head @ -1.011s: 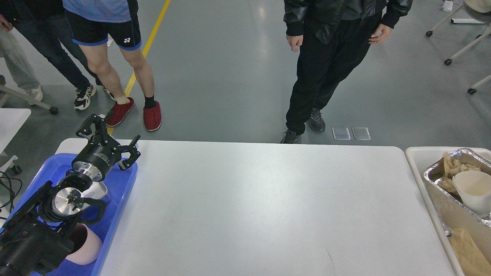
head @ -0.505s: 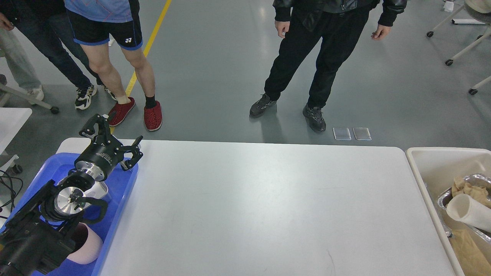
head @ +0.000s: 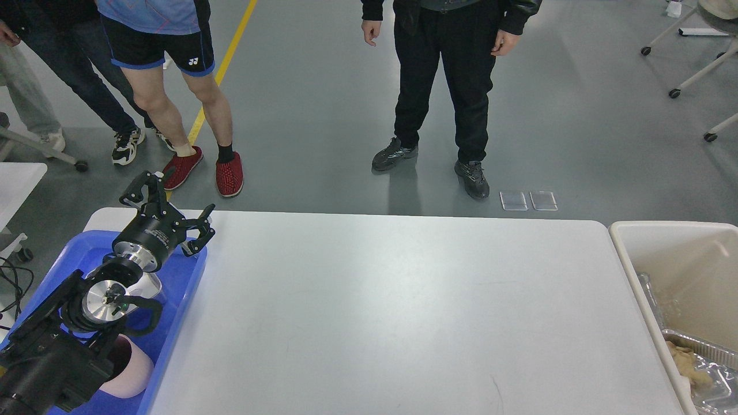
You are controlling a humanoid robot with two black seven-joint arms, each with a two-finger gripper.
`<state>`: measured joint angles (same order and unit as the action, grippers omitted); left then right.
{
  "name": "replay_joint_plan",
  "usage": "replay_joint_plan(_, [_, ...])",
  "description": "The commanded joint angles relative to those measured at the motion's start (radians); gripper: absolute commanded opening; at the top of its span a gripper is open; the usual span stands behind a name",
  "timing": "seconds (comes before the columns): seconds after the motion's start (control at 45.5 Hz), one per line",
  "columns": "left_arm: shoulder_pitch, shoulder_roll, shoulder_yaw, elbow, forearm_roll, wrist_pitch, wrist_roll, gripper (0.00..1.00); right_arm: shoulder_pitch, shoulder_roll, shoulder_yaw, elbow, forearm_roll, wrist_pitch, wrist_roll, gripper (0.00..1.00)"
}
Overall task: Tidy desktop
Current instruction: 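Lower the foil tray into the white bin and release it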
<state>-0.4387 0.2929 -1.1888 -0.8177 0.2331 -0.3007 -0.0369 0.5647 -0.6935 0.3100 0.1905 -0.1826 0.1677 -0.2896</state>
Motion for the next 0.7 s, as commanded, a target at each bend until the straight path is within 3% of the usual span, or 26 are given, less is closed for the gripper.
replay_joint_plan(0.0, [-0.002,-0.001,0.000,0.000,0.000,0.002,-0.001,0.98,0.092,0.037,0.205,0.004,0.002,0.000,0.007,1.00])
replay_joint_plan(0.198, [-0.006,-0.014,0.000,0.000,0.002,0.006,0.000,0.98,0.127,0.129,0.658,0.017,0.000,0.013,0.007,1.00])
replay_joint_plan(0.373, [-0.008,-0.015,0.000,0.000,0.002,0.012,-0.001,0.98,0.198,0.226,0.698,0.043,0.000,0.015,0.026,1.00])
replay_joint_plan(0.483, [-0.009,-0.015,0.000,0.000,0.002,0.014,-0.001,0.98,0.216,0.276,0.696,0.070,-0.001,0.019,0.130,1.00])
replay_joint_plan(0.681, [-0.009,-0.023,0.000,0.000,0.002,0.015,-0.001,0.98,0.198,0.307,0.696,0.228,-0.005,0.019,0.378,1.00])
